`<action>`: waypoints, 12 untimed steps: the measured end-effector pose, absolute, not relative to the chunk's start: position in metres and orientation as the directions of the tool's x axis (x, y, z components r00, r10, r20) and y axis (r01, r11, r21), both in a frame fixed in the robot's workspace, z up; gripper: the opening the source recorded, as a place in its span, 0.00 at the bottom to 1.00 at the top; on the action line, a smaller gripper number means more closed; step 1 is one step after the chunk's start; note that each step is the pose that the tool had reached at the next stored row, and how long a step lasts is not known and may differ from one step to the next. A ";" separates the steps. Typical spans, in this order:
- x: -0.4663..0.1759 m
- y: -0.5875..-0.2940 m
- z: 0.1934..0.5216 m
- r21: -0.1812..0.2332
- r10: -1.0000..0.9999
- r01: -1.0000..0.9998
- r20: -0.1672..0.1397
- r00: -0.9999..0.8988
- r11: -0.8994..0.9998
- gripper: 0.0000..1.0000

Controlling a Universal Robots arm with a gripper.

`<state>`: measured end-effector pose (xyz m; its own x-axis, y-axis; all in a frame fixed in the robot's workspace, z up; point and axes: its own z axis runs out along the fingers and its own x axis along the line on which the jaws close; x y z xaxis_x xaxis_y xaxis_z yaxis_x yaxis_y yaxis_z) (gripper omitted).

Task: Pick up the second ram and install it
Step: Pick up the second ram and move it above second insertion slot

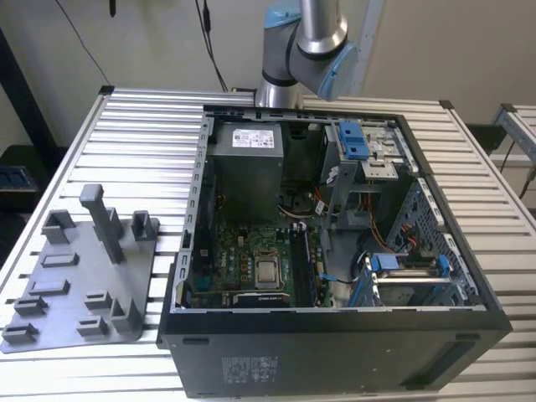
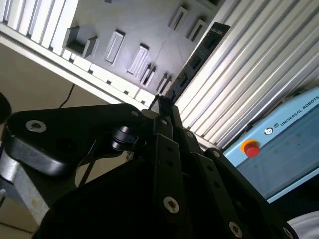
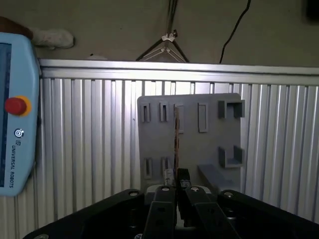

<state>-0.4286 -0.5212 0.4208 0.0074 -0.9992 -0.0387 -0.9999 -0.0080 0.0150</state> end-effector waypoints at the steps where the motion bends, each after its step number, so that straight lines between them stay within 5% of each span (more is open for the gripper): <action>1: -0.429 -0.521 0.424 0.015 -0.999 -1.000 -0.039 0.007 -0.008 0.14; 12: -0.429 -0.521 0.449 0.015 -0.999 -1.000 -0.039 0.007 -0.008 0.14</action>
